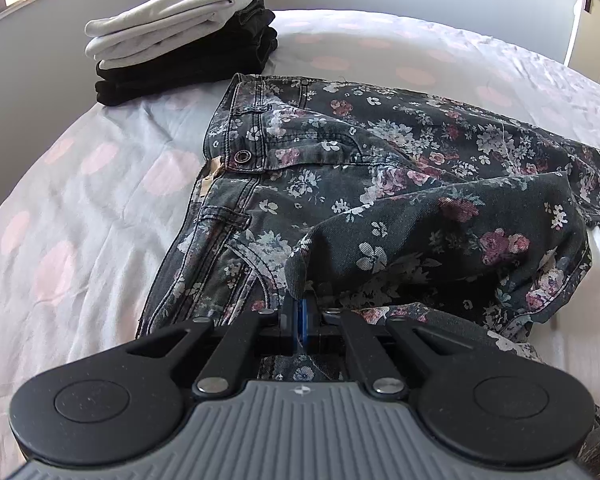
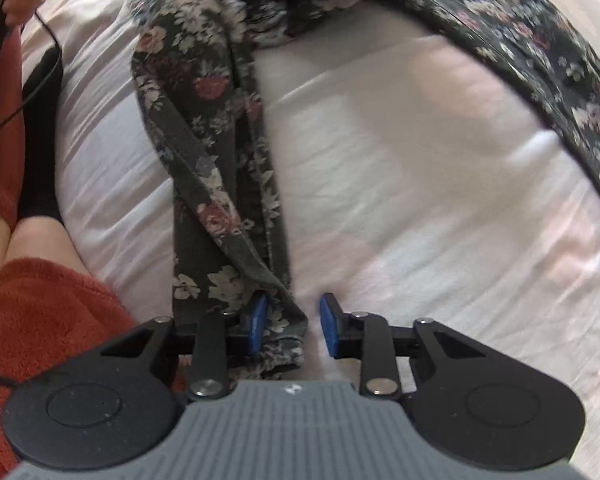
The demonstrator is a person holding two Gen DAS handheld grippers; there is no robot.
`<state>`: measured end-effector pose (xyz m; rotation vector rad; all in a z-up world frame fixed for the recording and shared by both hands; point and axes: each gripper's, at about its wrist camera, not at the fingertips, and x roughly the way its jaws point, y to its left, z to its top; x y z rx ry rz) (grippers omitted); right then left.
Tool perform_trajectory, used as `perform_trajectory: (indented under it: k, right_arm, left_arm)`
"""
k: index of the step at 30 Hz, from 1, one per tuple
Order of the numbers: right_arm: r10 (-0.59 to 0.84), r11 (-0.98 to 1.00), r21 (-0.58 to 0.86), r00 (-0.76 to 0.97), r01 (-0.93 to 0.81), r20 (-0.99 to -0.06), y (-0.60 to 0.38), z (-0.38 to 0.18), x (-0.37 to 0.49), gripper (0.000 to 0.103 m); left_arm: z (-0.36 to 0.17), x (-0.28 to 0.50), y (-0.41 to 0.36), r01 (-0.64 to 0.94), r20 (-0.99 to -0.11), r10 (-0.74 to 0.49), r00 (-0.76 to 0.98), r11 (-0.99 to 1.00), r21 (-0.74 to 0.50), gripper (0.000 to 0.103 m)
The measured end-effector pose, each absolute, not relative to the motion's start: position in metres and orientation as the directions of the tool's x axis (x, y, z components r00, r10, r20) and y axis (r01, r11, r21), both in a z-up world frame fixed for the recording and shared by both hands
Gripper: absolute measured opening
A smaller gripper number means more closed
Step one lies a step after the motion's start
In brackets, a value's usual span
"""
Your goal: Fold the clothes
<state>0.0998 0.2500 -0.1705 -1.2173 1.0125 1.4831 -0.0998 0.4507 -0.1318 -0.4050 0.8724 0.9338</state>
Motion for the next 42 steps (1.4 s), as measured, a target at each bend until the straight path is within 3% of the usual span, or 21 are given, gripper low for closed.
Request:
perform_trajectory:
  k: [4, 9, 14, 16, 18, 19, 20, 23, 26, 30, 35, 42]
  right_arm:
    - [0.197, -0.239, -0.055, 0.006, -0.969, -0.98, 0.239, -0.152, 0.09, 0.002]
    - [0.278, -0.137, -0.211, 0.167, -0.968, -0.946, 0.219, -0.099, 0.111, 0.002]
    - [0.321, 0.023, -0.421, 0.406, -0.907, -0.856, 0.199, -0.038, 0.147, 0.002]
    - [0.318, 0.089, -0.493, 0.493, -0.866, -0.81, 0.191, -0.016, 0.162, 0.002]
    - [0.308, 0.139, -0.562, 0.575, -0.815, -0.758, 0.184, -0.001, 0.174, 0.001]
    - [0.302, 0.163, -0.595, 0.614, -0.787, -0.73, 0.18, 0.006, 0.18, 0.001]
    - [0.293, 0.189, -0.618, 0.645, -0.763, -0.706, 0.176, 0.012, 0.187, 0.001]
    - [0.257, 0.25, -0.679, 0.723, -0.691, -0.641, 0.164, 0.026, 0.207, 0.001]
    - [0.192, 0.309, -0.739, 0.8, -0.599, -0.568, 0.146, 0.032, 0.231, 0.001]
    - [0.098, 0.419, -0.76, 0.856, -0.498, -0.507, 0.114, 0.037, 0.271, 0.001]
    - [0.036, 0.502, -0.722, 0.846, -0.476, -0.533, 0.076, 0.019, 0.308, 0.001]
    - [0.014, 0.515, -0.664, 0.78, -0.542, -0.625, 0.053, -0.048, 0.329, 0.001]
  left_arm:
    - [-0.129, -0.101, 0.449, -0.825, -0.791, 0.518, 0.327, 0.564, 0.028, 0.002]
    - [-0.118, -0.107, 0.444, -0.783, -0.77, 0.446, 0.457, 0.612, -0.11, 0.003]
    - [-0.099, -0.109, 0.422, -0.555, -0.671, 0.23, 0.705, 0.767, -0.321, 0.007]
    - [-0.092, -0.108, 0.409, -0.424, -0.609, 0.122, 0.784, 0.822, -0.38, 0.019]
    - [-0.087, -0.107, 0.397, -0.293, -0.549, 0.014, 0.835, 0.857, -0.423, 0.041]
    - [-0.085, -0.106, 0.391, -0.232, -0.518, -0.037, 0.854, 0.865, -0.444, 0.047]
    - [-0.083, -0.106, 0.388, -0.195, -0.496, -0.066, 0.866, 0.869, -0.455, 0.051]
    - [-0.079, -0.108, 0.382, -0.123, -0.452, -0.119, 0.884, 0.874, -0.47, 0.052]
    - [-0.082, -0.107, 0.38, -0.152, -0.482, -0.096, 0.871, 0.881, -0.449, 0.054]
    - [-0.091, -0.09, 0.366, -0.197, -0.597, -0.027, 0.802, 0.931, -0.307, 0.055]
    - [-0.105, -0.062, 0.349, -0.193, -0.73, 0.002, 0.684, 0.965, -0.179, 0.056]
    - [-0.103, -0.061, 0.369, -0.277, -0.787, 0.085, 0.611, 0.955, -0.111, 0.055]
